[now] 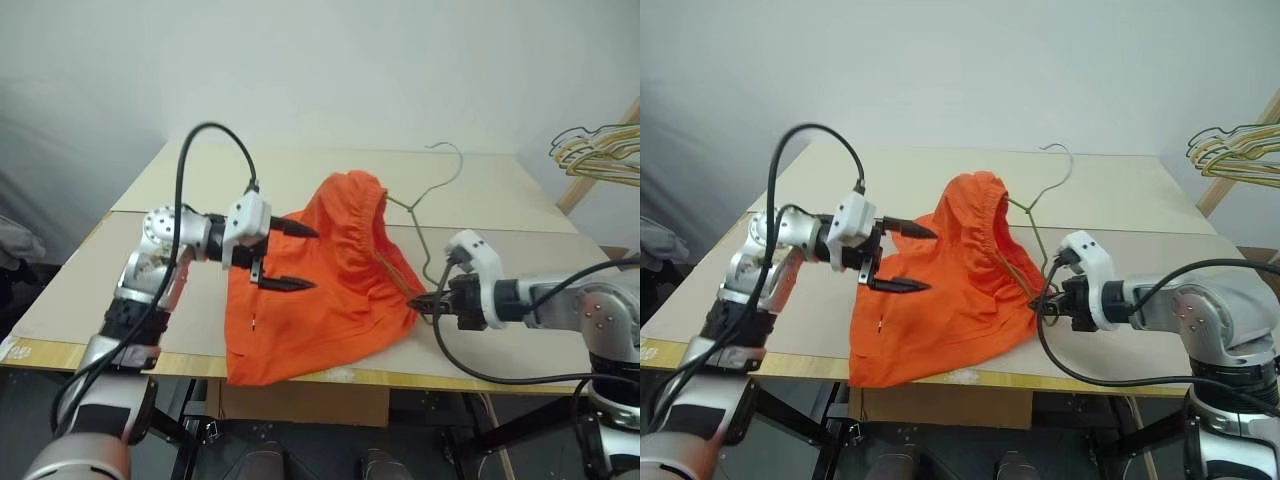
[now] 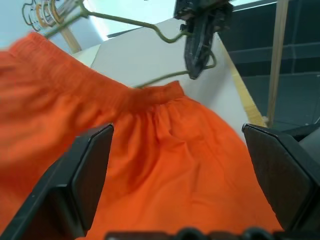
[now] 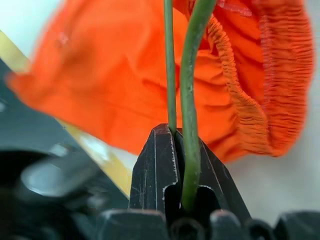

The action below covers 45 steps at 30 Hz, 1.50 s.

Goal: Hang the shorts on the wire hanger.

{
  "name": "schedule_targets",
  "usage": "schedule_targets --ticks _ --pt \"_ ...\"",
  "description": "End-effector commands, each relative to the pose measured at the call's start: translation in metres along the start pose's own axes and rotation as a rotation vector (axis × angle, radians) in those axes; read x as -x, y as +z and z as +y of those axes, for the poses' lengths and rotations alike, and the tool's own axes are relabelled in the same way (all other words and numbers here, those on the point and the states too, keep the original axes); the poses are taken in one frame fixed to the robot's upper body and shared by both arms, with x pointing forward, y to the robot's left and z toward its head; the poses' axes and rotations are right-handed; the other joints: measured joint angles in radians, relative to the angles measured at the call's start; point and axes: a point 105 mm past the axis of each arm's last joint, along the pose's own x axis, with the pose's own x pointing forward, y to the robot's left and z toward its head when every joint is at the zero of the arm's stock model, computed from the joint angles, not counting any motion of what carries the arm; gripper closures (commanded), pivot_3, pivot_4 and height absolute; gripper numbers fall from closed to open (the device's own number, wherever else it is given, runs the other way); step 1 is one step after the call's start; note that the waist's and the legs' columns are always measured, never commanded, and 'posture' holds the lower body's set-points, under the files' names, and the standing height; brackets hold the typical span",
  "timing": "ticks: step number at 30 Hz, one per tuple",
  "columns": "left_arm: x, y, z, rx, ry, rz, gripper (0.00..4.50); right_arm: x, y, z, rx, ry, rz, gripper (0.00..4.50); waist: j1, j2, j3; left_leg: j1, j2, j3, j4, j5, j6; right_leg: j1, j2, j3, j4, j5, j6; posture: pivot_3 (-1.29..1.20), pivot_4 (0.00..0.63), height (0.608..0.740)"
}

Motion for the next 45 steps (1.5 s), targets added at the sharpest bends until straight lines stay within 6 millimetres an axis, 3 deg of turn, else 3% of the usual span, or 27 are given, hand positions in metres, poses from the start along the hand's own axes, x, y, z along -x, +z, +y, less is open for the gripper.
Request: schedule_targets --ticks 1,5,10,18,25,29,39,40,45 --pt "0.023 0.030 0.030 -0.153 0.037 0.021 0.02 0.000 0.024 0.004 0.304 -0.094 -0.018 4.50 -0.008 0.000 0.000 0.000 0.000 0.000 0.000 0.000 0.000 0.000 0.000 0.000 0.000 -0.001 0.002 0.08 0.000 0.740" --pt "0.038 0.038 0.041 -0.249 -0.008 0.092 0.02 -0.006 0.026 0.000 0.471 -0.109 0.024 4.50 -0.030 0.000 0.000 0.000 0.000 0.001 -0.001 0.000 0.000 0.000 0.000 0.000 -0.002 -0.002 0.002 0.08 0.000 0.740" --pt "0.038 0.029 0.048 -0.332 -0.054 0.204 0.02 -0.008 0.022 -0.003 0.644 -0.097 0.105 4.50 -0.044 0.001 0.001 -0.001 0.000 0.001 -0.002 0.000 0.000 -0.001 0.000 0.000 0.000 0.000 -0.004 0.09 0.000 0.740" --pt "0.015 -0.004 0.040 -0.417 -0.226 0.363 0.02 -0.005 0.034 0.005 0.711 -0.034 0.121 4.50 -0.044 0.001 0.001 -0.001 0.000 0.001 -0.002 0.000 0.000 -0.002 0.000 0.000 0.000 -0.001 -0.003 0.08 0.000 0.740" --pt "0.012 -0.039 0.031 -0.453 -0.356 0.547 0.02 -0.002 0.039 0.008 0.699 -0.020 0.140 4.50 -0.047 0.001 0.001 -0.001 0.000 0.001 -0.001 0.000 0.000 -0.002 0.000 0.000 0.001 0.000 -0.004 0.05 0.000 0.740" --pt "0.008 -0.046 0.032 -0.459 -0.338 0.556 0.94 0.000 0.042 0.010 0.689 -0.016 0.138 4.50 -0.045 0.001 0.001 -0.004 0.000 0.001 -0.001 0.000 0.000 -0.005 0.000 0.000 0.002 0.000 -0.005 0.05 0.000 0.740" --pt "0.008 -0.040 0.037 -0.429 -0.287 0.515 4.29 -0.001 0.041 0.006 0.686 -0.041 0.163 4.50 -0.046 0.001 0.001 -0.013 0.000 0.001 0.003 0.000 0.000 -0.014 0.000 0.000 0.007 0.000 -0.005 0.05 0.000 0.740" --pt "0.009 -0.041 0.036 -0.427 -0.288 0.517 4.49 -0.001 0.041 0.006 0.697 -0.043 0.162 4.50 -0.046 0.001 0.001 -0.013 0.000 0.001 0.003 0.000 0.000 -0.014 0.000 0.000 0.007 0.000 -0.005 0.05 0.000 0.740" --pt "0.010 -0.041 0.038 -0.379 -0.259 0.507 4.49 0.002 0.040 -0.004 0.757 -0.107 0.132 4.50 -0.045 0.001 0.001 -0.013 0.000 0.001 0.004 0.000 0.000 -0.014 0.000 0.000 0.008 0.000 -0.005 0.04 0.000 0.740"
